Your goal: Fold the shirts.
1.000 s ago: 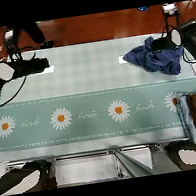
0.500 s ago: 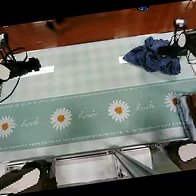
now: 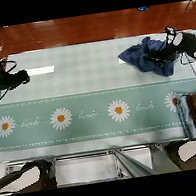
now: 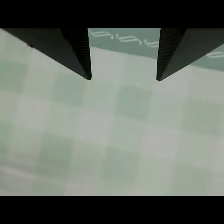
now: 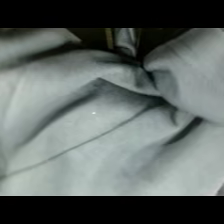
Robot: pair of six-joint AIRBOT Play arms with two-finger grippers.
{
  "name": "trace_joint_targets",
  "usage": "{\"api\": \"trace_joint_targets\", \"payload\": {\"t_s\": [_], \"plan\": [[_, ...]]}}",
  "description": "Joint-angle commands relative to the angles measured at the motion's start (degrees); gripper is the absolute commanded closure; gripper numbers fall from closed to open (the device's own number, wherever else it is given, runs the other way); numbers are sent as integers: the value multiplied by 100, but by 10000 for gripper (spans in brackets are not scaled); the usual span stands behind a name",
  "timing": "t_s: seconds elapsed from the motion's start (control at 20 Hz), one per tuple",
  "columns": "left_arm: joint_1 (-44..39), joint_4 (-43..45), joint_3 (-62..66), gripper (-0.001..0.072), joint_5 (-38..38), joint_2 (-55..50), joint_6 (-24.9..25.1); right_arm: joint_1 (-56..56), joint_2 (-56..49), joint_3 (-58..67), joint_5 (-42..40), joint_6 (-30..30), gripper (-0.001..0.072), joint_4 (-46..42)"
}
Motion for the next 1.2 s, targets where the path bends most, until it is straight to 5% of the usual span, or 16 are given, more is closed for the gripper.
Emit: {"api": "trace_joint_targets", "payload": {"t_s": [0.0, 0.35, 0.7, 0.95, 1.15], "plan": [[527, 2, 4, 203, -807, 479, 79, 15, 378, 966, 579, -542, 683, 542], [798, -1325, -778, 204, -1193, 2712, 750, 658, 1969, 2664, 675, -1021, 684, 546], [619, -1766, -2529, 204, -1215, 4878, 743, 1585, 3193, 3058, 929, -1283, 684, 540], [619, -1825, -2599, 204, -1497, 5239, 745, 2785, 3488, 2592, 1803, -1237, 684, 704], [619, -2173, -2603, 204, -1521, 5237, 743, 3866, 3191, 925, 1698, -831, 683, 706]]}}
